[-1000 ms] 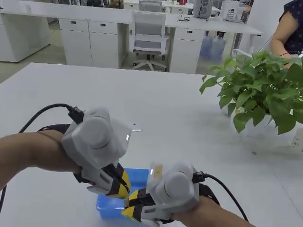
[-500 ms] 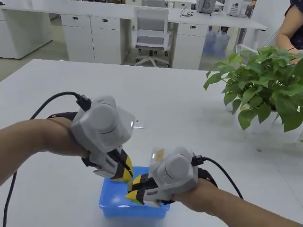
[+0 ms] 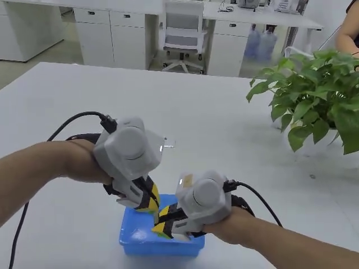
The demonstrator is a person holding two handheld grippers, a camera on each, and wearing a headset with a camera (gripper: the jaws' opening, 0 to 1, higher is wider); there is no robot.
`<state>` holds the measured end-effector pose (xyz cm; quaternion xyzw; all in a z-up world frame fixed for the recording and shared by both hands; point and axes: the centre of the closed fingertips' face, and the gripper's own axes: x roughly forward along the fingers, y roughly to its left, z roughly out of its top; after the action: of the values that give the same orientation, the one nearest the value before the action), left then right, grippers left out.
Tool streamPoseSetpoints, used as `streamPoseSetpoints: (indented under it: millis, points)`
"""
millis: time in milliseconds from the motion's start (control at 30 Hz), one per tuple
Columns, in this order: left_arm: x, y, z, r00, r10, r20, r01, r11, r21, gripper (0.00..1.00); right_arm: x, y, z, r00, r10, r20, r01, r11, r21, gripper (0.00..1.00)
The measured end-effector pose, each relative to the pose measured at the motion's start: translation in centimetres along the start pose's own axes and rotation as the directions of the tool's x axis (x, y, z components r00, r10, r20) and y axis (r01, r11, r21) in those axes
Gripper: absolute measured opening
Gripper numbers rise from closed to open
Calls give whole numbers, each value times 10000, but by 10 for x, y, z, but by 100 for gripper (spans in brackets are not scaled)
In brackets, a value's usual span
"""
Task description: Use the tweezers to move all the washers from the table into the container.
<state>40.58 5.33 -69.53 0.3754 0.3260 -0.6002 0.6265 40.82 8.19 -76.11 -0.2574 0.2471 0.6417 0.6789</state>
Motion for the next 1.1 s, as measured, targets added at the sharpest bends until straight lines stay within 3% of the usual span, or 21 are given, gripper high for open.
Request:
streamPoseSetpoints:
  millis: [533, 1100]
  points:
    - [14, 5, -9, 9996, -267, -48, 266, 9996, -115, 6, 11, -4, -14, 9987, 235, -449, -230, 9997, 112, 10]
    - [10, 2, -6, 9999, -161, 32, 161, 9998, -97, 6, 7, -3, -11, 9991, 156, -384, -155, 9999, 30, 11]
